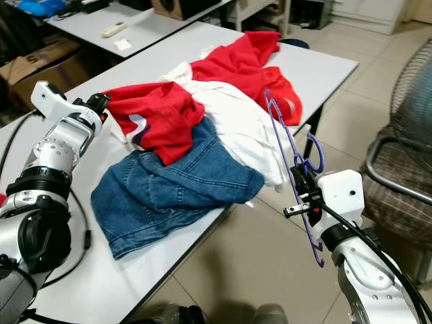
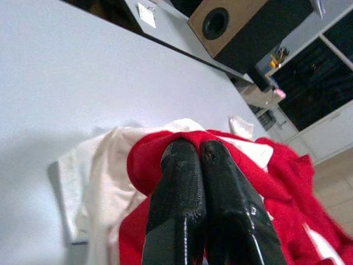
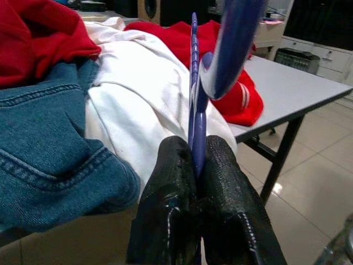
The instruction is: Hang hanger
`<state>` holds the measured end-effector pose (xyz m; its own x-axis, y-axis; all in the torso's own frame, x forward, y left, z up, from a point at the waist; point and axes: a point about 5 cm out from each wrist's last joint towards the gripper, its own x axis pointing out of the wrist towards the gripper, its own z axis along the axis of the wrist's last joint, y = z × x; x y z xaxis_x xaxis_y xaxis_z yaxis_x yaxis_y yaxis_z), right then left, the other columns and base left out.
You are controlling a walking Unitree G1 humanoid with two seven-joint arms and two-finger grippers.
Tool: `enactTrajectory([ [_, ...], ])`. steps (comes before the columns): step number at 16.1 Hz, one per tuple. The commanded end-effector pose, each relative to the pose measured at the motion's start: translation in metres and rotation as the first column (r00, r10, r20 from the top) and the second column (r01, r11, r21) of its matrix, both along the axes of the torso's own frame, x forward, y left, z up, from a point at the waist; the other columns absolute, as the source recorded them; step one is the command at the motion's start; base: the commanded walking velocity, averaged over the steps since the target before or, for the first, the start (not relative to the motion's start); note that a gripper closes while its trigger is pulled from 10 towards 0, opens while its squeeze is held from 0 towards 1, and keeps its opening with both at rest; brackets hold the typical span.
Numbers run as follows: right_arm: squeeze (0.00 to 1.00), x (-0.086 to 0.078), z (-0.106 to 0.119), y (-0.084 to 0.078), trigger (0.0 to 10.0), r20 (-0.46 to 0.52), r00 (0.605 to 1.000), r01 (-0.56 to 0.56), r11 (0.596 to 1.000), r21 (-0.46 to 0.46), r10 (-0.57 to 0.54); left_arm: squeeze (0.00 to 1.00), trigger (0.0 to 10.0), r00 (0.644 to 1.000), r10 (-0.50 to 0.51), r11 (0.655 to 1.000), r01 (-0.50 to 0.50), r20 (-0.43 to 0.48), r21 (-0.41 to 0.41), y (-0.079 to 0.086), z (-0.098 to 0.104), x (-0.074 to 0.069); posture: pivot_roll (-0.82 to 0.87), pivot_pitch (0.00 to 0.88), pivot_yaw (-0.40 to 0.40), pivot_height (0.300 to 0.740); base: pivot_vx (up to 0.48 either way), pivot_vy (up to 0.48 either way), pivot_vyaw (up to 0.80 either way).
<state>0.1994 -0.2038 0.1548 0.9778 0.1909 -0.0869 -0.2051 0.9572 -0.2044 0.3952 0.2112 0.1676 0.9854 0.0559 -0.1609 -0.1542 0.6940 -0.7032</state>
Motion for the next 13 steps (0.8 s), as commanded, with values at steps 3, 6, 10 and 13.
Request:
enactTrajectory([
  [3,0.00,0.001,0.001,0.000,10.0,0.004,1.000,-0.011,1.000,-0.001,0.011,0.00,10.0,0.984,-0.170,0.938,0.146,0.048,0.315,0.001,0.009,-0.002,-0.28,0.000,0.188,0.740,0.000,0.000,0.00],
  [6,0.00,0.001,0.001,0.000,10.0,0.002,1.000,-0.014,1.000,-0.006,0.014,1.00,10.0,0.952,-0.289,0.796,0.182,0.099,0.577,-0.002,0.027,0.000,-0.28,0.000,0.188,0.740,0.000,0.000,0.00],
  [10,0.00,0.000,0.000,0.000,10.0,-0.003,1.000,-0.012,1.000,-0.006,0.012,1.00,10.0,0.806,-0.573,0.700,0.384,0.152,0.603,-0.036,0.044,-0.003,-0.29,0.000,0.193,0.740,0.000,0.000,0.00],
  [13,0.00,0.000,0.000,0.000,10.0,-0.006,1.000,-0.011,1.000,-0.007,0.011,1.00,10.0,0.707,-0.692,0.654,0.529,0.146,0.541,-0.060,0.043,-0.007,-0.29,0.000,0.193,0.740,0.000,0.000,0.00],
])
